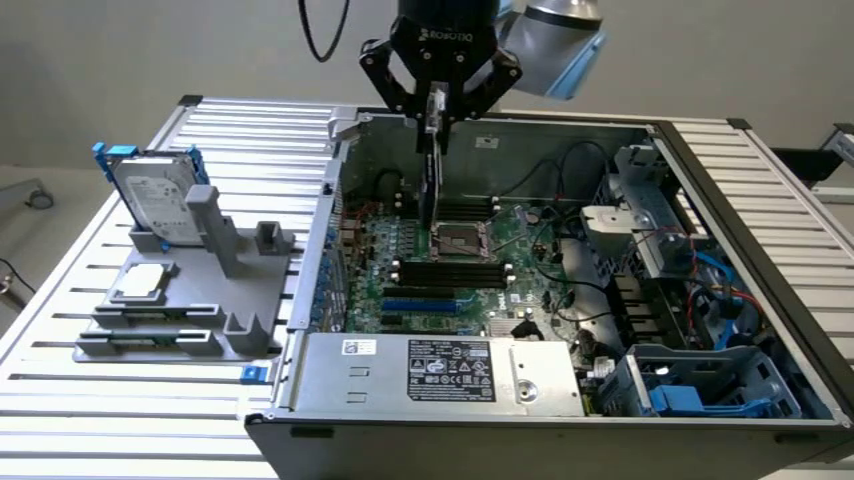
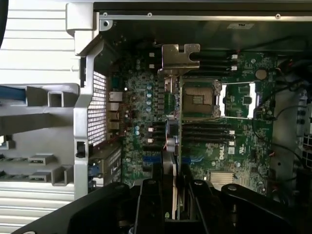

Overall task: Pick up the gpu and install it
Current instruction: 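Pick up the gpu and move the gpu toward the slot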

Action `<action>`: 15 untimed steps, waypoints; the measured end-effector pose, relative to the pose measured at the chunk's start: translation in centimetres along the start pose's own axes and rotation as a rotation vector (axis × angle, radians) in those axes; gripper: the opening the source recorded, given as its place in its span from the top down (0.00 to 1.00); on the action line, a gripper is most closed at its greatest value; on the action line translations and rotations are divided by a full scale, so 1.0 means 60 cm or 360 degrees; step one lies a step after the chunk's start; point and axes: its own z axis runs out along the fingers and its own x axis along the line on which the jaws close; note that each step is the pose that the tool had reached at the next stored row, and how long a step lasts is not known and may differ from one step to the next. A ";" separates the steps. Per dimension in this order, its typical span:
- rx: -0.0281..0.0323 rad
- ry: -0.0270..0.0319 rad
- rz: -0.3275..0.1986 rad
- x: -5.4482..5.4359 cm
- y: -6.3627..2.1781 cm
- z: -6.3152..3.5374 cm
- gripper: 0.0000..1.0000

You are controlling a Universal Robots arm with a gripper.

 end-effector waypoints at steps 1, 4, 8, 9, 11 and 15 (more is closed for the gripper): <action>0.00002 0.00001 0.0000 -0.003 0.001 0.003 0.74; 0.00000 -0.00001 0.0000 -0.012 0.004 0.012 0.74; 0.00002 0.00000 0.0000 -0.023 0.008 0.024 0.74; -0.00001 -0.00001 0.0000 -0.026 0.009 0.027 0.74; -0.00002 -0.00002 0.0000 -0.032 0.010 0.033 0.74; -0.00004 0.00000 0.0002 -0.034 0.011 0.037 0.74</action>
